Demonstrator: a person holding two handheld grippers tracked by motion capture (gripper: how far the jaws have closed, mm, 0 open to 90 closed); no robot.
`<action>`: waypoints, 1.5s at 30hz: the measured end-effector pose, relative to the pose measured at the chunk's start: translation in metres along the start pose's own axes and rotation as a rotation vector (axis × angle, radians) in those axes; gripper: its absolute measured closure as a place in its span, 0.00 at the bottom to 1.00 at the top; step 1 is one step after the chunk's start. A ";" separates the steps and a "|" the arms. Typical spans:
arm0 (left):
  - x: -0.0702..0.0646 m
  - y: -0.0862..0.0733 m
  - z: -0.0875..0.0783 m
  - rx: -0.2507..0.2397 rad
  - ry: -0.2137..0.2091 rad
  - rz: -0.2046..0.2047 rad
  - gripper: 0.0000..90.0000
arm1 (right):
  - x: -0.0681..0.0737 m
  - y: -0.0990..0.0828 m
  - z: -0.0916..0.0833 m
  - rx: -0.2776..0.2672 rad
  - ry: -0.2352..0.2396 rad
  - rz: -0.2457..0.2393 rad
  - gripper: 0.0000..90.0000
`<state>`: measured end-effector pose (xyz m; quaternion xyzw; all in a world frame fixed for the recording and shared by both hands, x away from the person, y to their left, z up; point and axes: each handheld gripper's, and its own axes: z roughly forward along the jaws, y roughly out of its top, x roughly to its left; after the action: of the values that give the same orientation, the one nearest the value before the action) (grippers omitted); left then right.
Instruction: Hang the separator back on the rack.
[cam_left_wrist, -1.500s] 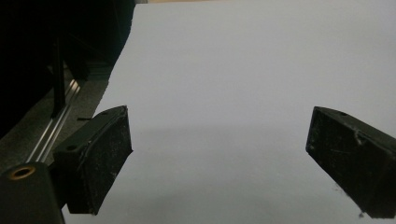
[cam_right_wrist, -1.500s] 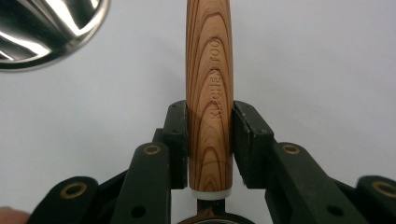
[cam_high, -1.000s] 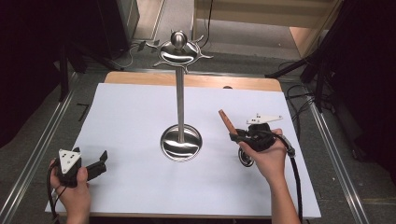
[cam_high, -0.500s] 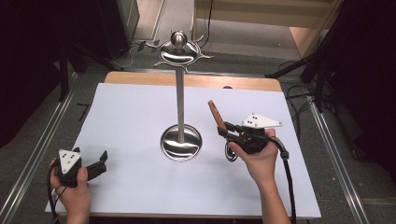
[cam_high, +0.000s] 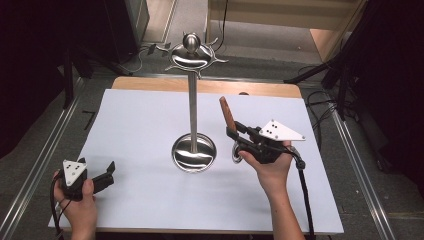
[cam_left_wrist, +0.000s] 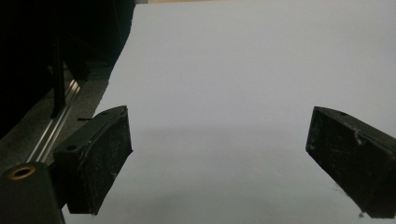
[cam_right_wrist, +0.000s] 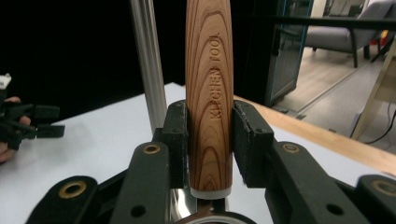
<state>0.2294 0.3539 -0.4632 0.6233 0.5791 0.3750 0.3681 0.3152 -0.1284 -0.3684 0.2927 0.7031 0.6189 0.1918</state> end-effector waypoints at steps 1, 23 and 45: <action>0.000 0.000 0.000 -0.001 0.000 0.000 0.08 | 0.000 0.001 -0.001 -0.011 -0.004 -0.006 0.78; 0.000 0.000 0.000 0.004 -0.002 -0.001 0.08 | 0.008 0.037 -0.006 -0.158 -0.015 -0.029 0.78; 0.001 0.000 0.000 0.003 -0.005 -0.003 0.08 | 0.013 0.063 -0.012 -0.273 -0.002 -0.004 0.78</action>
<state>0.2299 0.3548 -0.4632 0.6237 0.5800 0.3720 0.3691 0.3090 -0.1253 -0.3037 0.2628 0.6127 0.7084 0.2318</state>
